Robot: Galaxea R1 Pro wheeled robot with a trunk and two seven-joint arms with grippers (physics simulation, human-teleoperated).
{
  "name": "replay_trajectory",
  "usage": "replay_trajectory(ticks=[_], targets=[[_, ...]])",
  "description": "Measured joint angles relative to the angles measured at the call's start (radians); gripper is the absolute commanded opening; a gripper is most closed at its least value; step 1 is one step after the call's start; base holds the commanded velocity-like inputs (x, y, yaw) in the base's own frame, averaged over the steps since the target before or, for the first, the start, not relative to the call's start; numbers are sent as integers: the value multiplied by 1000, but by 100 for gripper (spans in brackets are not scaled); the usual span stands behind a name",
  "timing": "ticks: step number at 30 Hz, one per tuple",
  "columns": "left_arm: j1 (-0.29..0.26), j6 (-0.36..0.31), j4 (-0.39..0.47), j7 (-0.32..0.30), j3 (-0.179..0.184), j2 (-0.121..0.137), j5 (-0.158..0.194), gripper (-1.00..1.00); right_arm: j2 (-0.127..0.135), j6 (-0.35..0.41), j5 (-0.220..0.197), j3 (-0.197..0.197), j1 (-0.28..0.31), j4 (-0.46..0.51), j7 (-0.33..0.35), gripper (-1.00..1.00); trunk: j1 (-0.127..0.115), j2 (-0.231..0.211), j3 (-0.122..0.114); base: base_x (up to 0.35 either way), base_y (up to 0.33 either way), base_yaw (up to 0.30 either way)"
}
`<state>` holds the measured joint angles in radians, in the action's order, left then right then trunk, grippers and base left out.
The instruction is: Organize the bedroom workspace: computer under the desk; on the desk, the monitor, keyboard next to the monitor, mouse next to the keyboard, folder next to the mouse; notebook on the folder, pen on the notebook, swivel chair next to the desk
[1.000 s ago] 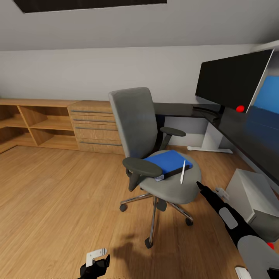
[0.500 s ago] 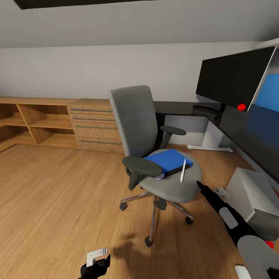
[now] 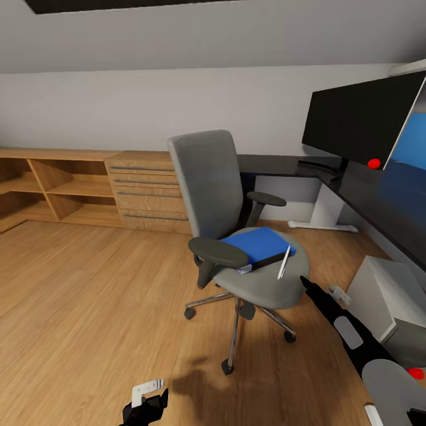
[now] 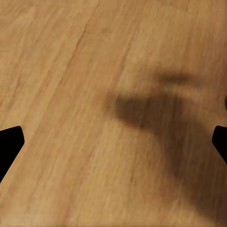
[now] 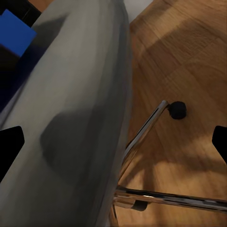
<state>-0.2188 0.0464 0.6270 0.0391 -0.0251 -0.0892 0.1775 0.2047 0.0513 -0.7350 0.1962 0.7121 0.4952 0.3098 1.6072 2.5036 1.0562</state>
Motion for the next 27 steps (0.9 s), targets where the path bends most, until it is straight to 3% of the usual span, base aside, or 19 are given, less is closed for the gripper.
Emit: replay_trajectory(ticks=[27], targets=[[0, 1, -1, 0, 1, -1, 0, 100, 0, -3, 0, -3, 0, 0, 1, 100, 0, 0, 0, 26, 32, 0]])
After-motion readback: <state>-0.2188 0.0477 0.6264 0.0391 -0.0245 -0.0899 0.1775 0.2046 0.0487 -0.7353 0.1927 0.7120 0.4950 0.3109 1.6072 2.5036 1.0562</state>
